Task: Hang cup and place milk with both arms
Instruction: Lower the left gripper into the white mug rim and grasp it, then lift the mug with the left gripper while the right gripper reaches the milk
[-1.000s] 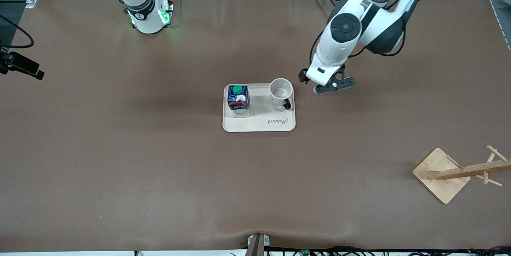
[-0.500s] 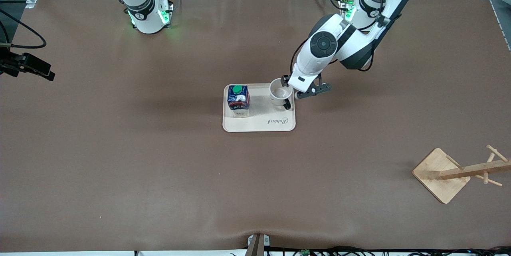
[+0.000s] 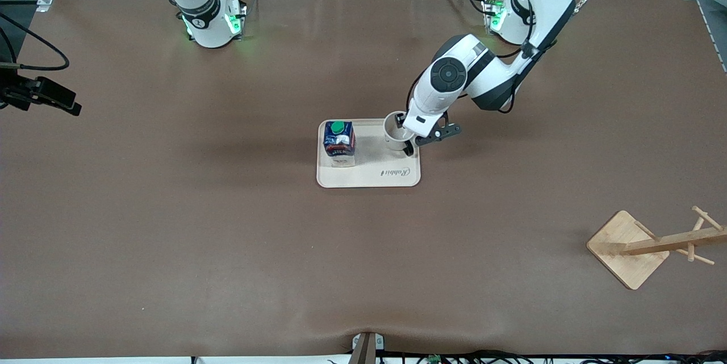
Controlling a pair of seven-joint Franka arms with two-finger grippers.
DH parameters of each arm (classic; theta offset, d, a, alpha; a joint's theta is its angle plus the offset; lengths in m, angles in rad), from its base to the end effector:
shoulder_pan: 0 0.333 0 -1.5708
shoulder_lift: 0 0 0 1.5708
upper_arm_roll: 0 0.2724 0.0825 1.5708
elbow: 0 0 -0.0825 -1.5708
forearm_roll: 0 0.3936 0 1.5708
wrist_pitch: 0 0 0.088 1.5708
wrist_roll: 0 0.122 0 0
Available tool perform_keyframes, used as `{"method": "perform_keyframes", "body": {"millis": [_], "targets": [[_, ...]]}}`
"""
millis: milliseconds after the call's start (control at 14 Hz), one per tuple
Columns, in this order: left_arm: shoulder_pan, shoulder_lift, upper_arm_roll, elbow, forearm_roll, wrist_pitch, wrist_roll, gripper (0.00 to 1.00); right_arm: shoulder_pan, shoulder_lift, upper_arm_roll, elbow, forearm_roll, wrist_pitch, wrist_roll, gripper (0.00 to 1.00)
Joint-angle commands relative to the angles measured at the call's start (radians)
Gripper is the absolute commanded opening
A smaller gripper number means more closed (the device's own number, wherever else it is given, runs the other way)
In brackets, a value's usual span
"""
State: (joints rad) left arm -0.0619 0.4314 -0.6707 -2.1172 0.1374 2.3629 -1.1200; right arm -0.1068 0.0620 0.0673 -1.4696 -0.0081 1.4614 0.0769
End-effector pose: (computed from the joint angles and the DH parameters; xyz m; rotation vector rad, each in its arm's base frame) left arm 0.4068 -0.3819 0.1810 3.0507 0.4897 -0.2904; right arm 0.5679 -0.0246 0.5698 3.1291 -0.1832 -0.1097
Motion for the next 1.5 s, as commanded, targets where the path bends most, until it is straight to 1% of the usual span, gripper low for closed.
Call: {"method": "perform_keyframes", "body": {"millis": [0,71,214,286,429,643,857,1000,1143,1286,1429], "targets": [[-0.007,0.038,-0.003,0.017,0.073,0.015,-0.069,0.48,0.004,0.030,0.000,0.022,0.030,-0.003,-0.023,1.00],[-0.009,0.044,-0.003,0.020,0.082,0.016,-0.082,0.39,0.009,0.032,0.002,0.015,0.028,-0.003,-0.022,1.00],[-0.009,0.044,-0.003,0.025,0.085,0.016,-0.083,0.09,0.012,0.035,0.003,0.011,0.057,-0.001,-0.020,1.00],[-0.007,0.041,-0.003,0.028,0.087,0.016,-0.083,0.00,0.013,0.041,0.002,0.009,0.069,-0.015,-0.020,1.00],[0.001,0.024,-0.004,0.043,0.087,0.009,-0.081,0.00,0.013,0.050,0.003,0.003,0.071,-0.015,-0.025,1.00],[0.011,-0.043,-0.004,0.081,0.087,-0.026,-0.063,0.00,0.016,0.059,0.003,-0.008,0.074,-0.016,-0.026,1.00],[0.016,-0.120,-0.003,0.173,0.087,-0.175,-0.038,0.00,0.007,0.085,0.002,-0.009,0.085,-0.033,-0.014,1.00],[0.066,-0.176,-0.001,0.213,0.087,-0.273,0.069,0.00,0.002,0.143,0.000,-0.014,0.085,-0.056,-0.014,1.00],[0.131,-0.238,-0.001,0.224,0.084,-0.341,0.211,0.00,0.018,0.192,0.002,-0.008,0.088,-0.052,-0.014,1.00],[0.201,-0.276,-0.003,0.238,0.073,-0.364,0.307,0.00,0.057,0.202,0.002,-0.012,0.112,-0.052,-0.012,1.00],[0.255,-0.283,-0.004,0.285,0.070,-0.422,0.383,0.00,0.131,0.226,0.002,-0.005,0.132,-0.041,0.006,1.00]]}}
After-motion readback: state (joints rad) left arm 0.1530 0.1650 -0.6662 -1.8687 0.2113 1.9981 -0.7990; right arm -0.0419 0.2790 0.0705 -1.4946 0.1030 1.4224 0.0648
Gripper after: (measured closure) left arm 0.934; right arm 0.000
